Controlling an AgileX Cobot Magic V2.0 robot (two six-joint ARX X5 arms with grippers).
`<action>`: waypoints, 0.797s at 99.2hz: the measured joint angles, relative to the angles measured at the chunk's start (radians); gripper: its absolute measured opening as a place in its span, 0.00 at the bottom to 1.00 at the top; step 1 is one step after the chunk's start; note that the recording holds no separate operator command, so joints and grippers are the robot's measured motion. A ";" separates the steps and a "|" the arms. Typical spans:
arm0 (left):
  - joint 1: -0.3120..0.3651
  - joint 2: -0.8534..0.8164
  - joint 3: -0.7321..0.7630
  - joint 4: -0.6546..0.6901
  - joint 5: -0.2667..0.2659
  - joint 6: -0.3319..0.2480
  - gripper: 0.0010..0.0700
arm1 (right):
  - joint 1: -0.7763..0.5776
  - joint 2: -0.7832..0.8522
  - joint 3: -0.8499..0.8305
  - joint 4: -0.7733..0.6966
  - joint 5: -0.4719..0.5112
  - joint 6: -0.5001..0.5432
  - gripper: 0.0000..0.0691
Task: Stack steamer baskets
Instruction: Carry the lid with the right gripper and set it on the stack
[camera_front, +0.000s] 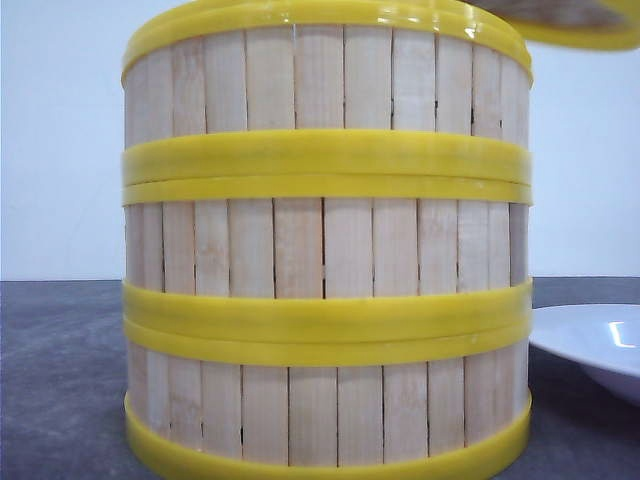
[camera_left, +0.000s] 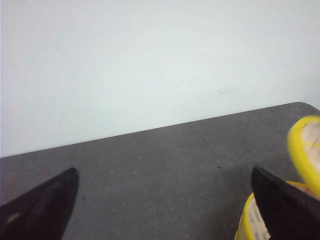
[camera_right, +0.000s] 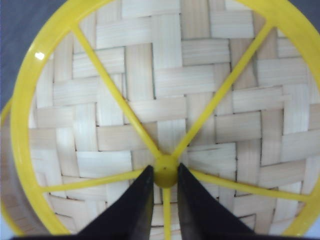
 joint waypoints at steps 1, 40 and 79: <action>0.000 0.000 0.000 0.000 0.001 0.000 0.95 | 0.006 0.006 0.000 0.000 -0.001 0.001 0.08; 0.000 0.008 0.000 -0.005 0.001 0.000 0.95 | 0.195 0.193 0.005 -0.001 -0.015 0.013 0.07; 0.000 0.008 0.000 -0.016 0.001 0.000 0.95 | 0.276 0.198 0.006 0.046 -0.003 0.016 0.07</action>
